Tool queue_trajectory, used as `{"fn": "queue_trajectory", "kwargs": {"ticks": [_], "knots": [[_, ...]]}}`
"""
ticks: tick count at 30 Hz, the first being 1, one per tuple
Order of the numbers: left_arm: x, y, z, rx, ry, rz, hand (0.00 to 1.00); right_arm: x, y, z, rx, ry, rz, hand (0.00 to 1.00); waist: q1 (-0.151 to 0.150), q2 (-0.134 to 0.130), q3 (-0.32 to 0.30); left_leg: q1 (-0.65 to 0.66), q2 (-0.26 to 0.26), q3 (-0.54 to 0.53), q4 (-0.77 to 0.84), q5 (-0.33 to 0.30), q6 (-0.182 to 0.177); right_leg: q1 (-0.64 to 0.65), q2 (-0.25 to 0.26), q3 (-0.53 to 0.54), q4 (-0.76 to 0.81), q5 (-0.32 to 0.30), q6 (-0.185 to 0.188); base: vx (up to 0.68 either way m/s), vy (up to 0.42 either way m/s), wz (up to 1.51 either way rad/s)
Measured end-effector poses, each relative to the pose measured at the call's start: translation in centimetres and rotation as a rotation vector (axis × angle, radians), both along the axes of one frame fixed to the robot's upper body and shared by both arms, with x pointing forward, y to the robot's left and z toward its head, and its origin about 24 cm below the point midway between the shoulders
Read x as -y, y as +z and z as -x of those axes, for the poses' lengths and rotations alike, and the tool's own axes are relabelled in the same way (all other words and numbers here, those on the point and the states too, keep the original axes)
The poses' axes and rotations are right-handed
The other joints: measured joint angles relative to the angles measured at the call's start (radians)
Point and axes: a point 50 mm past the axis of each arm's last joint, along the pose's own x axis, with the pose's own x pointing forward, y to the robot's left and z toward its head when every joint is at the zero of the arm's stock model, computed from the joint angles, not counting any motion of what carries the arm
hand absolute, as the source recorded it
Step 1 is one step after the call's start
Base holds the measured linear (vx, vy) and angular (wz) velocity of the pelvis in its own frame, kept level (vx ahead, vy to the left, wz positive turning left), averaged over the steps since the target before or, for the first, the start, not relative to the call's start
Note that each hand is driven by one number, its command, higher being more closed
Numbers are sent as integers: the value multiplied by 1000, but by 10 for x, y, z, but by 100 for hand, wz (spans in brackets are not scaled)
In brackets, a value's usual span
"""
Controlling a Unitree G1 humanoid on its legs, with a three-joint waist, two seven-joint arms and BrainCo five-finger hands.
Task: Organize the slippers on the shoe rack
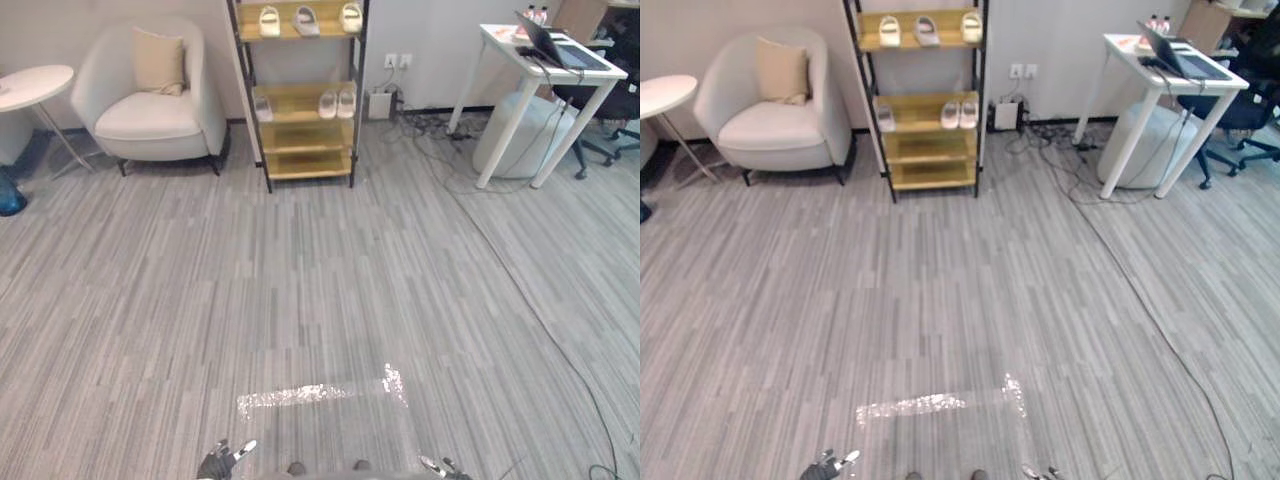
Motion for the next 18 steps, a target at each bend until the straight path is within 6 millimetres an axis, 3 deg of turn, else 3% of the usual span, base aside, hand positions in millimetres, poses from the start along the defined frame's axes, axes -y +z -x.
{"fn": "queue_trajectory", "kwargs": {"ticks": [4,7,18], "knots": [[20,1,-20,45,-30,43,0,-5,5,-30,70,49,11,0,0,2,13,13,-2,-2,-9,0,0,17,-1,-19,-8,2,9,35,-3,4],[28,2,-28,65,-76,64,0,-30,7,-52,132,69,-43,0,3,-4,26,20,-4,-2,-10,0,-1,24,-3,-23,-9,1,14,-4,3,1],[29,3,-31,67,-78,65,0,-36,8,-59,150,86,-64,0,18,-5,41,39,-5,-5,-15,3,1,42,-6,-28,-12,3,14,-51,-1,0]]}}
